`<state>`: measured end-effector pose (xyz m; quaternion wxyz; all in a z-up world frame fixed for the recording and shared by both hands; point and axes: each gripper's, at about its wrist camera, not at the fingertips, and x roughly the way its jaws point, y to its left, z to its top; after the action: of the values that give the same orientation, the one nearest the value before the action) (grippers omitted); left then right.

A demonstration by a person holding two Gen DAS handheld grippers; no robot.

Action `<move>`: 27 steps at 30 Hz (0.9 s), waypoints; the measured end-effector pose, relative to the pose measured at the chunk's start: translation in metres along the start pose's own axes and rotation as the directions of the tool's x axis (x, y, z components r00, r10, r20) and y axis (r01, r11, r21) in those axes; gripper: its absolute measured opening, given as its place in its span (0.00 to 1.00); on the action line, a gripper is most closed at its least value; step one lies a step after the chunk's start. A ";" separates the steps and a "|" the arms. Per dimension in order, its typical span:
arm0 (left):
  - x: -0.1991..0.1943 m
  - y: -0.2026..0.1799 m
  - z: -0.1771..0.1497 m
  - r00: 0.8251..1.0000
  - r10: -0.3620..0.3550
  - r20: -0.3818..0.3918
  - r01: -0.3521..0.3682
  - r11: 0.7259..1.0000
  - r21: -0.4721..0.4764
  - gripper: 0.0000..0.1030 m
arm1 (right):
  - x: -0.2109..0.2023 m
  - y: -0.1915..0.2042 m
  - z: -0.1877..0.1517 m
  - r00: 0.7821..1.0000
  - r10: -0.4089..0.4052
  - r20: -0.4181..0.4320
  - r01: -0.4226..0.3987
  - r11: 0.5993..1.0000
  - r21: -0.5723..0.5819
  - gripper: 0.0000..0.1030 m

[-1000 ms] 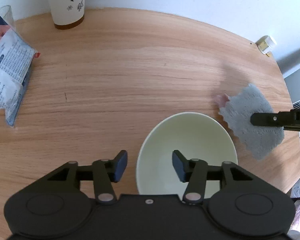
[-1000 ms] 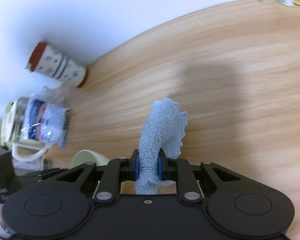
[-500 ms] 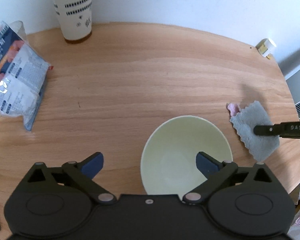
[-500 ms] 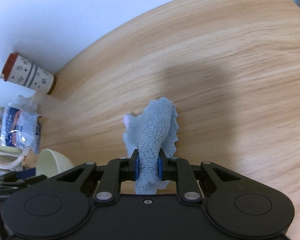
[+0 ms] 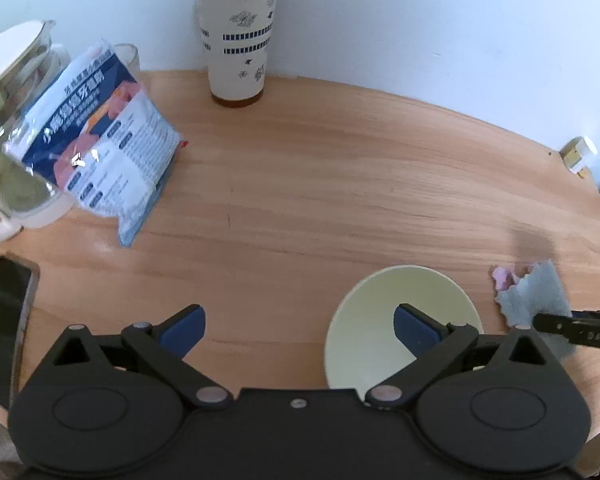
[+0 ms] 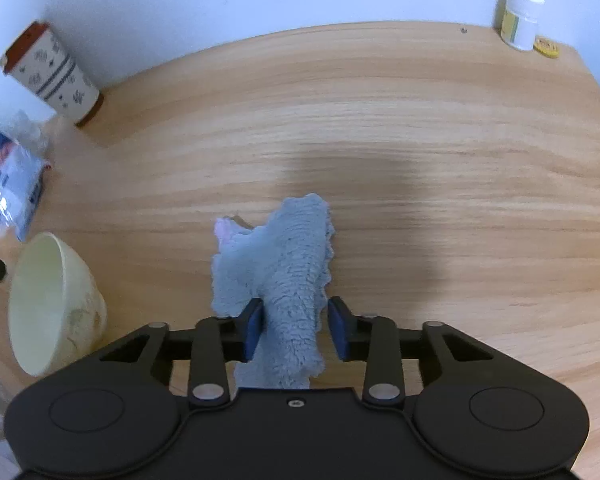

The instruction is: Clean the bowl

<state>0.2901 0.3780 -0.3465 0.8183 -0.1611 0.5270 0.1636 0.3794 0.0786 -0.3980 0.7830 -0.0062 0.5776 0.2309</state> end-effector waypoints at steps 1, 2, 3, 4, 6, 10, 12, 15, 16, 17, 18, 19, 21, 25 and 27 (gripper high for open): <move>-0.001 -0.001 -0.001 1.000 0.000 -0.003 0.000 1.000 -0.006 0.99 | 0.000 -0.001 0.000 1.000 -0.003 -0.001 0.003 1.000 -0.007 0.48; -0.002 -0.002 -0.002 1.000 -0.001 -0.005 0.001 1.000 -0.008 0.99 | -0.001 -0.001 0.000 1.000 -0.004 -0.003 0.004 1.000 -0.011 0.48; -0.003 -0.005 -0.004 1.000 -0.002 -0.007 0.002 1.000 -0.012 0.99 | 0.000 -0.002 0.001 1.000 -0.004 -0.004 0.004 1.000 -0.013 0.49; -0.004 -0.006 -0.004 1.000 -0.002 -0.007 0.001 1.000 -0.015 0.99 | -0.001 -0.003 0.000 1.000 -0.006 -0.006 0.006 1.000 -0.017 0.51; -0.008 -0.009 -0.010 1.000 -0.010 -0.005 0.009 0.999 -0.031 0.99 | -0.002 -0.002 -0.002 1.000 -0.013 0.000 0.013 1.000 -0.026 0.52; -0.018 -0.014 -0.016 1.000 -0.029 0.006 0.029 0.999 -0.041 1.00 | -0.007 -0.001 -0.007 1.000 -0.025 0.009 0.025 0.999 -0.037 0.53; -0.022 -0.015 -0.020 0.999 -0.030 0.013 0.030 0.999 -0.036 0.99 | -0.012 0.001 -0.008 1.000 0.003 0.020 -0.003 0.999 -0.039 0.54; -0.028 -0.016 -0.024 0.999 -0.036 0.012 0.036 0.999 -0.014 0.99 | -0.021 0.004 -0.010 0.999 0.025 0.047 -0.023 0.999 -0.049 0.61; -0.029 -0.016 -0.025 0.999 -0.039 0.012 0.039 0.999 -0.006 0.99 | -0.026 0.007 -0.011 0.998 0.025 0.064 -0.022 0.998 -0.051 0.68; -0.031 -0.016 -0.026 0.999 -0.041 0.012 0.041 0.999 0.003 0.99 | -0.030 0.008 -0.011 0.996 0.025 0.080 -0.021 0.998 -0.051 0.70; -0.034 -0.015 -0.027 0.999 -0.043 0.011 0.043 0.999 0.019 0.99 | -0.034 0.010 -0.012 0.995 0.024 0.097 -0.020 0.999 -0.051 0.70; -0.036 -0.014 -0.027 0.999 -0.045 0.009 0.045 0.999 0.023 0.99 | -0.037 0.011 -0.012 0.994 0.021 0.106 -0.015 0.999 -0.052 0.70; -0.042 -0.011 -0.029 0.999 -0.053 0.000 0.053 0.998 0.031 0.99 | -0.046 0.016 -0.015 0.992 -0.005 0.123 0.010 0.999 -0.039 0.70; -0.058 -0.008 -0.034 0.997 -0.079 0.005 0.078 0.995 0.059 1.00 | -0.068 0.025 -0.025 0.986 -0.042 0.159 0.041 0.999 0.013 0.73; -0.067 -0.007 -0.038 0.996 -0.083 0.010 0.082 0.994 0.079 1.00 | -0.082 0.036 -0.034 0.985 -0.052 0.164 0.050 0.999 0.018 0.77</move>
<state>0.2364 0.3491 -0.2994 0.8336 -0.1494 0.5203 0.1100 0.3167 0.0721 -0.3258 0.8337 0.0034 0.5121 0.2066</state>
